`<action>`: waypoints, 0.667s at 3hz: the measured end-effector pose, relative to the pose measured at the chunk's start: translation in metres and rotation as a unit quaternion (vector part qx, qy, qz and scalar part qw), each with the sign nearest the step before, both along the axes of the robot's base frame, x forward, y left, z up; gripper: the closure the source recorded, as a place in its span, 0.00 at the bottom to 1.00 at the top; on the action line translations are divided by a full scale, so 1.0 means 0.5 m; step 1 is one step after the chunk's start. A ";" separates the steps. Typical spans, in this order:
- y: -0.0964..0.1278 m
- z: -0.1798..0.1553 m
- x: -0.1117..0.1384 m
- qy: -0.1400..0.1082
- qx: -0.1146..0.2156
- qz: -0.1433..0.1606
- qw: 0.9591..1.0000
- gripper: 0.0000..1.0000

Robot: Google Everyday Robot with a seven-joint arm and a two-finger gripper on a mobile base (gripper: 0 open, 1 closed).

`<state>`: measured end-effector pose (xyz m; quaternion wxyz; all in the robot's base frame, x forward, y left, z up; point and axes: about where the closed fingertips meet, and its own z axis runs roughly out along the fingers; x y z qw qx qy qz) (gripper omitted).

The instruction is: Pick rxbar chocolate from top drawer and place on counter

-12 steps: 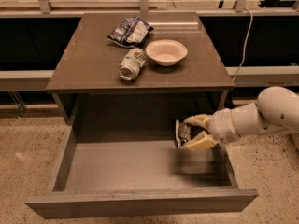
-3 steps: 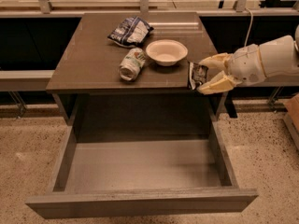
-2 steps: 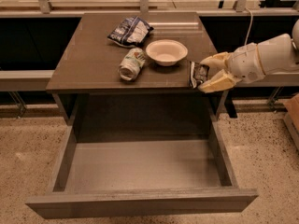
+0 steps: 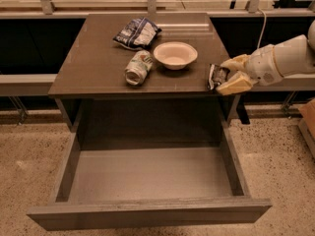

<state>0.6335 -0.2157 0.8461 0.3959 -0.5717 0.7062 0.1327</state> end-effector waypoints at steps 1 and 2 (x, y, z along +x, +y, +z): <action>-0.010 0.012 0.031 0.000 -0.002 -0.014 1.000 0.51; -0.006 0.012 0.034 0.000 -0.002 -0.013 1.000 0.28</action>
Offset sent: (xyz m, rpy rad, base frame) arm 0.0145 -0.0046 0.0056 -0.0046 0.0005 -0.0270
